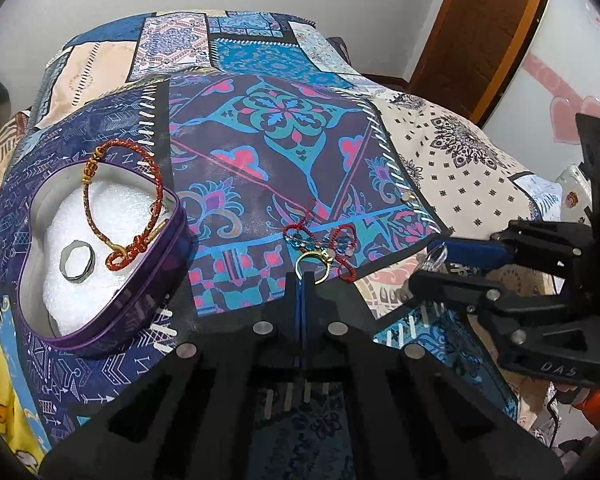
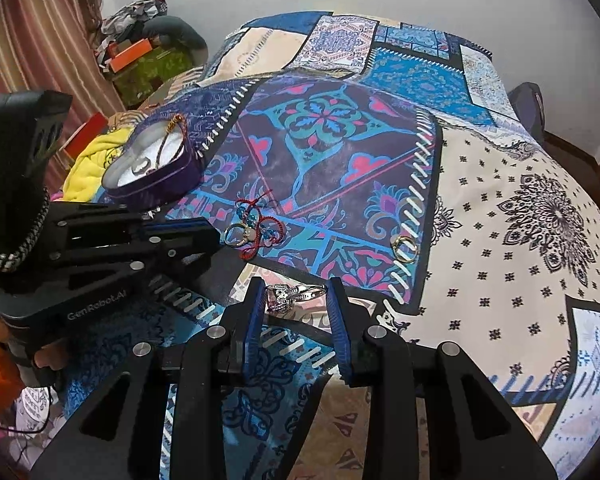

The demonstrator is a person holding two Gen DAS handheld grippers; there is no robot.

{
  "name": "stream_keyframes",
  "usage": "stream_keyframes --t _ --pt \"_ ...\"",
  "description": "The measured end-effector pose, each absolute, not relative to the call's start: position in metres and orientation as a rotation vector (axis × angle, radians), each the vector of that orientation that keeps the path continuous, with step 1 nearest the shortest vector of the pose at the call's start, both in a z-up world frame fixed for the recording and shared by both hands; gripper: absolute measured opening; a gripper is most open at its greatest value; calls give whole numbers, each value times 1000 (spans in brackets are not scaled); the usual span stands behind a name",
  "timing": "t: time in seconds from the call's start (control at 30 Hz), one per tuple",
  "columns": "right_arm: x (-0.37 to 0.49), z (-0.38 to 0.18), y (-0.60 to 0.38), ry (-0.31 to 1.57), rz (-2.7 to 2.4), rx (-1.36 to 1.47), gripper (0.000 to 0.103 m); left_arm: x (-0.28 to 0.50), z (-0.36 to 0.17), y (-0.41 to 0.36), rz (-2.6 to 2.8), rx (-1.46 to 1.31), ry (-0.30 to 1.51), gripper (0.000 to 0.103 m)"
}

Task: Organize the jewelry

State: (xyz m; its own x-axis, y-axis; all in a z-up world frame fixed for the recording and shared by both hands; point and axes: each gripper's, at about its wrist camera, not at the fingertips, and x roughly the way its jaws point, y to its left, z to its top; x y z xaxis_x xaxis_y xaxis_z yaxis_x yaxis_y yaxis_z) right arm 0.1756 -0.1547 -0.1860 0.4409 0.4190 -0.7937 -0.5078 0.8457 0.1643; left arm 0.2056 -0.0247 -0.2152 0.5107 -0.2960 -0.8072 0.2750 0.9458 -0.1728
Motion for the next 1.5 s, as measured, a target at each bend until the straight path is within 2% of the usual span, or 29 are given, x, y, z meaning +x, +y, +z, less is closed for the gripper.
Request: stream_keyframes --t 0.1,0.27,0.73,0.9,1.07,1.13,1.5 --pt "176 -186 -157 959 574 -89 28 205 -213 -27 -329 0 967 10" --pt "178 -184 -159 963 570 -80 28 211 -216 -33 -351 17 984 16" --pt "178 -176 -157 940 575 -62 28 222 -220 -43 -353 59 994 19" --pt "177 -172 -162 927 564 -54 28 226 -221 -48 -356 76 995 24" --pt "178 -171 -166 927 548 -48 28 229 -222 -51 -349 91 983 24" --pt "178 -170 -168 926 544 -44 28 228 -222 -50 -342 96 976 18" --pt "177 -156 -159 884 554 -46 28 204 -205 -31 -318 56 932 18"
